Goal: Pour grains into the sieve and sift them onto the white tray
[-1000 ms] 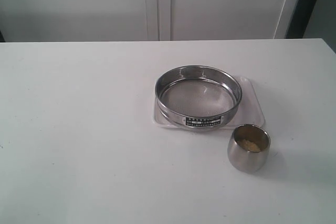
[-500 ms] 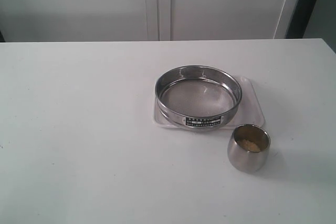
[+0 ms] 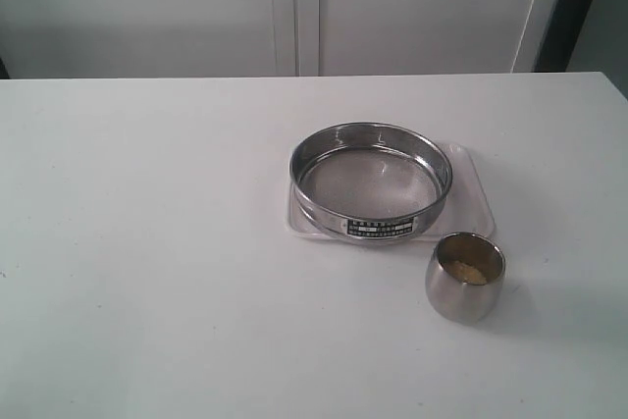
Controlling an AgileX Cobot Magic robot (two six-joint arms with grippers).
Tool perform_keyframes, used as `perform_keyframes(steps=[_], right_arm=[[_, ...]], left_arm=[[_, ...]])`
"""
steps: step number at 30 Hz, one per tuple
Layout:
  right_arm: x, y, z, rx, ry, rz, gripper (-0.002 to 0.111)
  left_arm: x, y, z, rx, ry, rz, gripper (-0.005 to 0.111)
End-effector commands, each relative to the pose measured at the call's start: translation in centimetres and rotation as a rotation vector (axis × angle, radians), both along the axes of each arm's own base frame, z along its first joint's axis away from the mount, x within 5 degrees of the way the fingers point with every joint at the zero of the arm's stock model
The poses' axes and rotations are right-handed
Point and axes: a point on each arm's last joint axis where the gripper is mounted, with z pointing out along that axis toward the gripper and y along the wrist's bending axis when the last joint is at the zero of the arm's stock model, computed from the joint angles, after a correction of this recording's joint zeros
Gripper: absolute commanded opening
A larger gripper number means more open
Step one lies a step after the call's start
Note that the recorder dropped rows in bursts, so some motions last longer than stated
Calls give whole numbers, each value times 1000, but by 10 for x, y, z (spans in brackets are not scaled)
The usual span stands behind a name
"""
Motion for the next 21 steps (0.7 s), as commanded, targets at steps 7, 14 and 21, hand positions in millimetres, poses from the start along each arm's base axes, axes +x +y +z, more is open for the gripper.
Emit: perform_keyframes(steps=[7, 14, 21], right_arm=[[0, 0, -1, -12, -8, -6, 0], [-1, 0, 7, -11, -20, -6, 0], [15, 1, 13, -19, 86, -6, 0]], left_arm=[[0, 0, -3, -4, 10, -5, 0], [0, 0, -3, -4, 10, -5, 0], [0, 0, -3, -4, 10, -5, 0]])
